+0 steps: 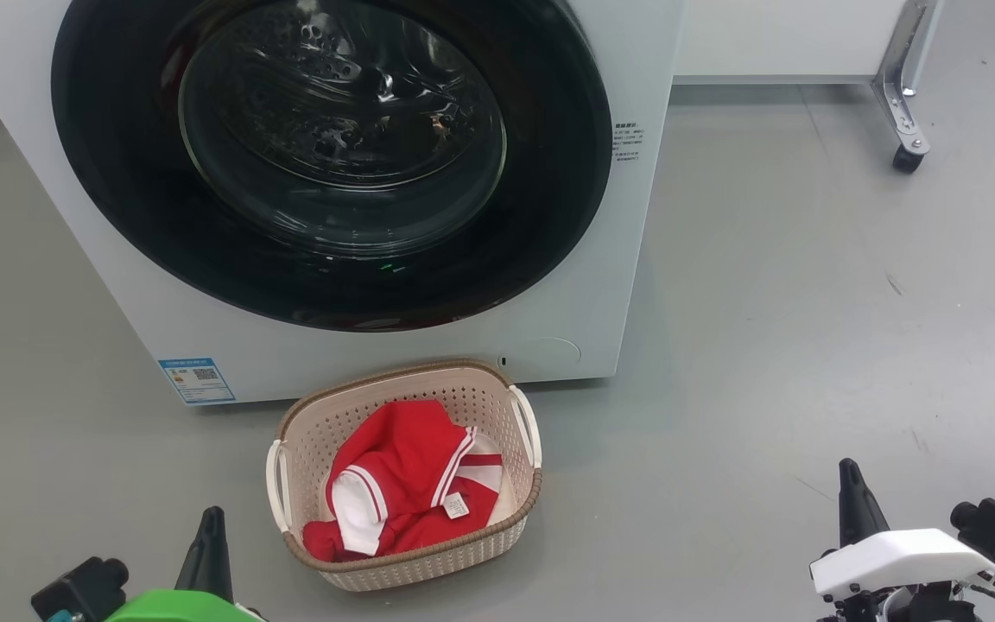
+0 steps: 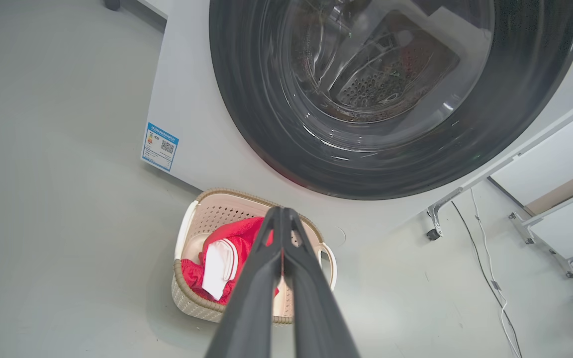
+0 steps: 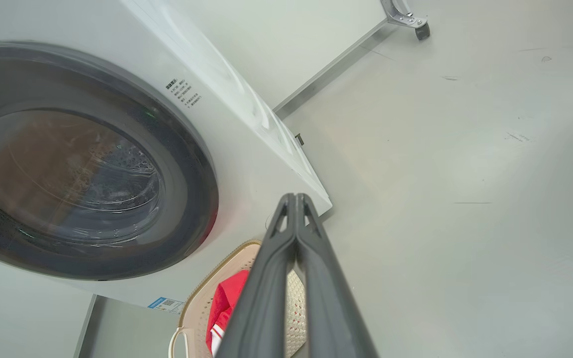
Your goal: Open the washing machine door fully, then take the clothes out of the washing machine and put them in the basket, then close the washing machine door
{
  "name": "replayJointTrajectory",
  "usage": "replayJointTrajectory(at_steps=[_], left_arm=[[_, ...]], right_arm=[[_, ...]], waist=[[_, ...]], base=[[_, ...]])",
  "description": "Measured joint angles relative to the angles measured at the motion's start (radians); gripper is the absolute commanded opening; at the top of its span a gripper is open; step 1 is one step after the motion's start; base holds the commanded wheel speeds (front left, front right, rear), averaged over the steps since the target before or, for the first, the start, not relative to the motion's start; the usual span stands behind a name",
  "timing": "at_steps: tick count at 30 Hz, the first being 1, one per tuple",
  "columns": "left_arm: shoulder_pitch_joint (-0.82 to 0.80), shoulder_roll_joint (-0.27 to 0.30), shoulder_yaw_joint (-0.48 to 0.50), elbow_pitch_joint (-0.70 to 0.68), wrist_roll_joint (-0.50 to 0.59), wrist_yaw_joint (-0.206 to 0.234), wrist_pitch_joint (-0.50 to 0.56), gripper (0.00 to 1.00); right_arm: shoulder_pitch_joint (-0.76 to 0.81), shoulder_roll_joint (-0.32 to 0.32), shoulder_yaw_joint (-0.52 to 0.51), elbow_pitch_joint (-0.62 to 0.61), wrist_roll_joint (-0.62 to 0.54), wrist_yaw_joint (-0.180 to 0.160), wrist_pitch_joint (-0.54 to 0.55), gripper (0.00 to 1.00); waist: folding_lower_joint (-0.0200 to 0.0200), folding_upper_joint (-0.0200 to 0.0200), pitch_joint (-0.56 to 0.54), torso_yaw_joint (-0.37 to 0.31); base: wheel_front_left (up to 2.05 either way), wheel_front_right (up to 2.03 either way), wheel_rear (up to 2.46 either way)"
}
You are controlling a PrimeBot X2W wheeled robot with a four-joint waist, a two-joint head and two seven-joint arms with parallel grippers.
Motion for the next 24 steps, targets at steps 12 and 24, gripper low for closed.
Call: replayJointTrajectory(at_steps=[12,24], left_arm=[[-0.023,0.002,0.032,0.001,-0.166,-0.017,0.042,0.00],[-0.047,0.004,0.062,0.001,-0.320,-0.035,0.077,0.00]], right_arm=[[-0.020,-0.006,-0.030,-0.004,0.162,0.001,0.039,0.00],[-0.039,-0.011,-0.060,-0.007,0.316,0.009,0.080,0.00]], waist=[[0.0000,0.0000,0.000,0.001],[0.0000,0.0000,0.000,0.001]], base=[[0.00,0.00,0.00],[0.00,0.00,0.00]])
